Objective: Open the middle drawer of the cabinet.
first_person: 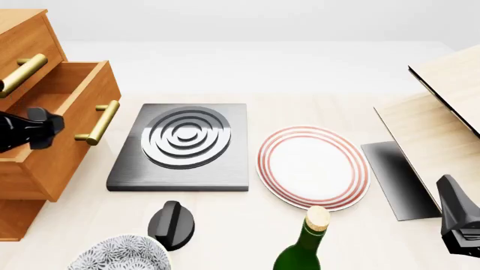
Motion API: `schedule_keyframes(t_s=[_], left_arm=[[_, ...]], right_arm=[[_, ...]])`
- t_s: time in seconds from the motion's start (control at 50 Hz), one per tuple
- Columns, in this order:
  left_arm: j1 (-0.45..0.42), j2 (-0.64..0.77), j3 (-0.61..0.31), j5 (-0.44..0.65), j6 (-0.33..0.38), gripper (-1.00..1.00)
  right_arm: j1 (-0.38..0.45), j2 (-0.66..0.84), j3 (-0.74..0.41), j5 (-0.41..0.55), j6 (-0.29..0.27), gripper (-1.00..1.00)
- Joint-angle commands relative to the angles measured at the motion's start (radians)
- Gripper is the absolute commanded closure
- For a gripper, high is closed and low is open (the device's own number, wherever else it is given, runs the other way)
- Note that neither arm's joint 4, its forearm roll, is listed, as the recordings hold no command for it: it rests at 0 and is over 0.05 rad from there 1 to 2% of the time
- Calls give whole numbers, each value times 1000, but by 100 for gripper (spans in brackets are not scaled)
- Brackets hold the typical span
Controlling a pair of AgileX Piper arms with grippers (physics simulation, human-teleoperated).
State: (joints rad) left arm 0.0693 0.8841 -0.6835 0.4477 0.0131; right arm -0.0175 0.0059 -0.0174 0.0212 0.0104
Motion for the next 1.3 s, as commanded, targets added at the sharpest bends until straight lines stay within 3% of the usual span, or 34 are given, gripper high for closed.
schedule_keyframes(t_s=[0.02, 0.76, 1.3], left_arm=[[-62, -4, 6, -5, 12, -100], [-85, 44, 52, -69, -2, -100], [-148, 51, 87, -85, -28, -100]], right_arm=[[0, 0, 0, 0, 0, -100], [0, 0, 0, 0, 0, -100], [0, 0, 0, 0, 0, -100]])
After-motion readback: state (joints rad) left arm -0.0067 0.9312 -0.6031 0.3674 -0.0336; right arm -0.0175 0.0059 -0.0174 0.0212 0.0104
